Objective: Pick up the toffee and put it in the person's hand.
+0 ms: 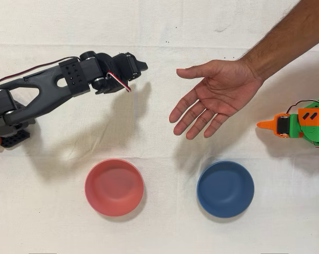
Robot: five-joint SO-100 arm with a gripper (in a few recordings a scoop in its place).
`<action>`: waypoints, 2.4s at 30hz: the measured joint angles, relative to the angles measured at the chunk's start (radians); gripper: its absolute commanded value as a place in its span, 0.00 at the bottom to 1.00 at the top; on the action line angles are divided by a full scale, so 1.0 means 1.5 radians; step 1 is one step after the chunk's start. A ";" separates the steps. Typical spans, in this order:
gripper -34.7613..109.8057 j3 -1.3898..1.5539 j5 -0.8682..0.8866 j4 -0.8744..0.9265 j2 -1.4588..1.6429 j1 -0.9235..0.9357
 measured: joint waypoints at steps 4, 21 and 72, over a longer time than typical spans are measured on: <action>0.38 0.000 -0.001 0.000 -0.006 -0.009; 0.38 -0.013 0.016 0.000 -0.079 -0.048; 0.33 -0.056 0.181 -0.039 -0.152 -0.090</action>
